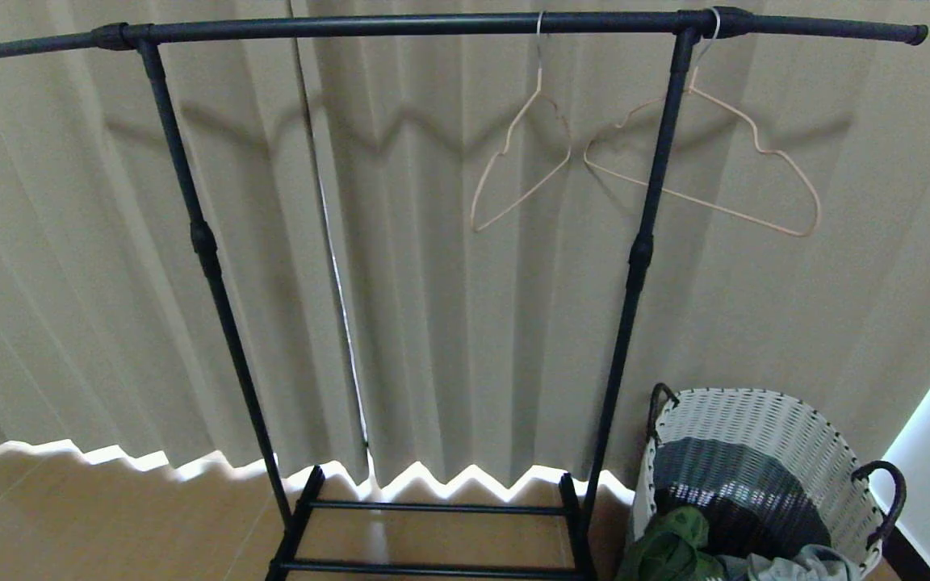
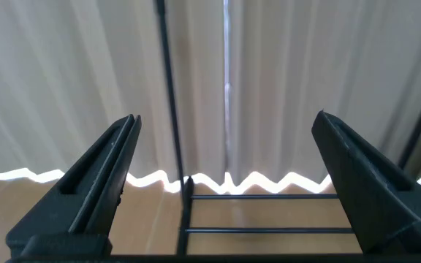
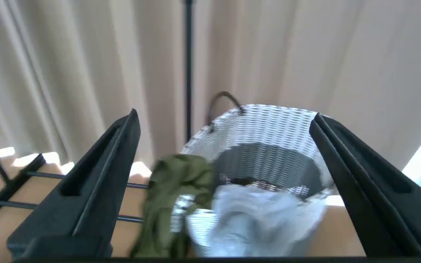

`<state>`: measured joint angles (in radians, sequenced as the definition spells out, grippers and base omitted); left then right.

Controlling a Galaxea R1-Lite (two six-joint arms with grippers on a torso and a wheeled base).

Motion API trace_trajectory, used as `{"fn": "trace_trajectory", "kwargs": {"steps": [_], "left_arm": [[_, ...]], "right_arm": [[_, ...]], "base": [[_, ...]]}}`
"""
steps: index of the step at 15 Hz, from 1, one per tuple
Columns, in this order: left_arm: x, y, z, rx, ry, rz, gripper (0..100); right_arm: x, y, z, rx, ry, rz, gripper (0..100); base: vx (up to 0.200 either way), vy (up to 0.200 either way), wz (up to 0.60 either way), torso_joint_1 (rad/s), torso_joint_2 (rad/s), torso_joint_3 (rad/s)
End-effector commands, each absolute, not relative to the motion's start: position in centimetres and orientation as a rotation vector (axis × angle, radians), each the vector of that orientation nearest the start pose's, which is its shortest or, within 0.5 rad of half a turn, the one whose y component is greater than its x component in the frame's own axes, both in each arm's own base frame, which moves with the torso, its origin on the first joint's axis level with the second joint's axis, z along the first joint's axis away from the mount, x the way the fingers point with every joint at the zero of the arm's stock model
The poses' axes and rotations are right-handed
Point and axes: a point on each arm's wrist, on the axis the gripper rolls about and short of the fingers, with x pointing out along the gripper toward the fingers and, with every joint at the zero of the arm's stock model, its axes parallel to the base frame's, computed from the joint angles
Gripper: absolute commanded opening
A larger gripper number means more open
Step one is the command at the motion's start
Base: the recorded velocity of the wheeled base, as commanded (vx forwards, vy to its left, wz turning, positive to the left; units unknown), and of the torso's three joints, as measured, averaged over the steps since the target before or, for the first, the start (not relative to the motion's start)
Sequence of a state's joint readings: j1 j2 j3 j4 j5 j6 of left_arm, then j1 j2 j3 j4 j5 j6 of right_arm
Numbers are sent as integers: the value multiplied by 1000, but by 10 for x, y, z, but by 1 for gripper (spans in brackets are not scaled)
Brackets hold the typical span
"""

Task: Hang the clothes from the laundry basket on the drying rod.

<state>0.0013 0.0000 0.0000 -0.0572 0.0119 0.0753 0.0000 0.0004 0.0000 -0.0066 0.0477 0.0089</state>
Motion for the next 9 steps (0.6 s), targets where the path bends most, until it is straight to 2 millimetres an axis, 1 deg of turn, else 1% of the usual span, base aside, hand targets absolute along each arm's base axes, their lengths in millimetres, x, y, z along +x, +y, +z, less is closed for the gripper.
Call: {"fn": "trace_trajectory", "kwargs": {"steps": [1,9], "left_arm": [[-23,0,81,75,-56,16,100],[-23,0,81,70,-58,17,100]], "right_arm": [[-23,1,76,9,-7,48,100],[-23,1,76,11,-9,48,100]], "base": [[0,0,0,0,0,0],[0,0,0,0,0,0]]}}
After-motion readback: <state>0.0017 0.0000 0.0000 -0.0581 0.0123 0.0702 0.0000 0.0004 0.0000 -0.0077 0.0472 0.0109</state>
